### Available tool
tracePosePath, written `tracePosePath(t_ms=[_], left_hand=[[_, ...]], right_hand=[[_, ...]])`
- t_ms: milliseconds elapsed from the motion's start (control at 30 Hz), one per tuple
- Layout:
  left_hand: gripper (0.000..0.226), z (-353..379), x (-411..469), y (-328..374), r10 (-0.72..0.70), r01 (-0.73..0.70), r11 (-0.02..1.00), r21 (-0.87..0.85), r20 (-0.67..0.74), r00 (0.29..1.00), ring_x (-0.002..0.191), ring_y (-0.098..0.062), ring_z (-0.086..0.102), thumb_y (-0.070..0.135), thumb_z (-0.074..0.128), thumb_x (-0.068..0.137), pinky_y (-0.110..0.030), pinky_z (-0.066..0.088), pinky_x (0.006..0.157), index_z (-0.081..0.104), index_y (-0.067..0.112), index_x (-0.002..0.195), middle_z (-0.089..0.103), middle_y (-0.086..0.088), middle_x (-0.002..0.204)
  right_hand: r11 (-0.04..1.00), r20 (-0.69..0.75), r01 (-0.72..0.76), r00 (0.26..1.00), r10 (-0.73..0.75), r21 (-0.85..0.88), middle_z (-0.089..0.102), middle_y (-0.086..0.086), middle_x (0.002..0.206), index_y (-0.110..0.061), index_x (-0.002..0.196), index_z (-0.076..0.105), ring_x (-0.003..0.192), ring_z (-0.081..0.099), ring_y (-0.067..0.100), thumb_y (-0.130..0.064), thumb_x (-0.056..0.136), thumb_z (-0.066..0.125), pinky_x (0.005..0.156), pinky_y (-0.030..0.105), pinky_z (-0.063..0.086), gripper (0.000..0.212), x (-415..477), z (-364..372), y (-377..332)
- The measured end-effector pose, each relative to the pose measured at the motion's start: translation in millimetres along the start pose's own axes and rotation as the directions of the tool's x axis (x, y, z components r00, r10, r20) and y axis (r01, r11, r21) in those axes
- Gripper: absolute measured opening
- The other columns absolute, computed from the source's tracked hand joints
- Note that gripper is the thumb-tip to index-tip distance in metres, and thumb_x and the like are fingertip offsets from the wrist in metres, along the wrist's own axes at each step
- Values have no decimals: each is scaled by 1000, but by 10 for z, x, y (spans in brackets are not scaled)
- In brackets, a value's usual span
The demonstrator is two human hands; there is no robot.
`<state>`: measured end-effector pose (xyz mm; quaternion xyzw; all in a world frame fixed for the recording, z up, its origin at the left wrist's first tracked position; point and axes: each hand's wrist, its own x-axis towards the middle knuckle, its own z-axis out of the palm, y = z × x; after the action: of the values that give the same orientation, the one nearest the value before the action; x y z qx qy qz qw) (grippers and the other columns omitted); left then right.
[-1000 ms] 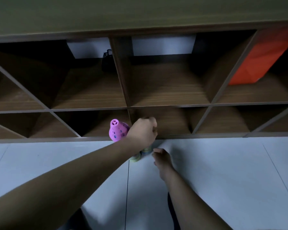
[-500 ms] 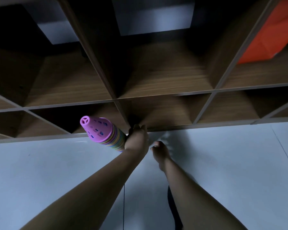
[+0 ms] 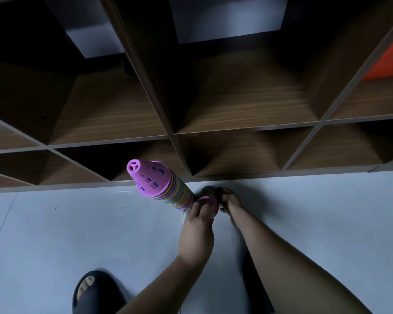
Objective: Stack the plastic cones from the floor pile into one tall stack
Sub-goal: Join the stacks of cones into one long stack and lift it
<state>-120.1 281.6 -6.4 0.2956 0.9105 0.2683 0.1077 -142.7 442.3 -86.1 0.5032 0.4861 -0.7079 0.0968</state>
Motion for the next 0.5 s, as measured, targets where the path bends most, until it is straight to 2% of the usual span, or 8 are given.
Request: tracePosePath(t_ms=[67, 133, 200, 267, 367, 500], left_hand=[[46, -15, -57, -41, 0, 0, 1000, 0, 2, 1000, 107, -23, 55, -2, 71, 83, -27, 46, 80, 65, 22, 122, 57, 2, 120], [45, -40, -97, -60, 1, -2, 999, -32, -12, 1000, 104, -22, 56, -2, 71, 83, -24, 44, 78, 64, 24, 119, 58, 2, 119], [45, -78, -132, -46, -4, 1, 997, -79, -42, 999, 100, -23, 58, -2, 71, 83, -28, 48, 77, 60, 27, 116, 60, 1, 116], [44, -123, -175, -5, -27, 19, 993, -120, -61, 998, 99, -23, 60, 0, 73, 84, -33, 52, 78, 59, 27, 116, 61, 2, 117], [40, -261, -222, 136, -24, 15, 989, -148, -61, 998, 100, -25, 61, 6, 74, 86, -39, 54, 80, 62, 24, 120, 61, 3, 119], [40, -679, -167, 440, 58, -80, 979, -186, -119, 991, 99, -19, 62, 9, 74, 85, -34, 55, 80, 64, 26, 120, 62, 8, 117]], right_hand=[[997, -25, 11, 1000, -13, -75, 70, 4, 91, -21, 112, 66, 78, 62, 19, -16, 104, 48, 65, 29, 48, 20, -37, -23, 9], [996, -23, 37, 999, -39, -76, 71, 6, 102, -20, 118, 66, 85, 64, 19, -13, 106, 44, 69, 29, 49, 27, -80, -85, 44], [992, -28, 60, 998, -63, -113, 69, 7, 120, -20, 130, 66, 104, 66, 22, -12, 105, 42, 85, 34, 53, 35, -137, -161, 74], [987, -39, 76, 996, -82, -144, 66, 5, 125, -19, 133, 65, 116, 62, 25, -8, 103, 41, 95, 39, 50, 39, -233, -232, 54], [981, -53, 110, 991, -120, -162, 67, 6, 122, -19, 128, 68, 110, 60, 24, -3, 101, 42, 89, 35, 45, 41, -492, -327, -120], [952, -60, 191, 976, -211, -238, 66, 7, 116, -21, 123, 68, 103, 59, 23, -4, 100, 46, 86, 36, 48, 36, -984, -445, -517]])
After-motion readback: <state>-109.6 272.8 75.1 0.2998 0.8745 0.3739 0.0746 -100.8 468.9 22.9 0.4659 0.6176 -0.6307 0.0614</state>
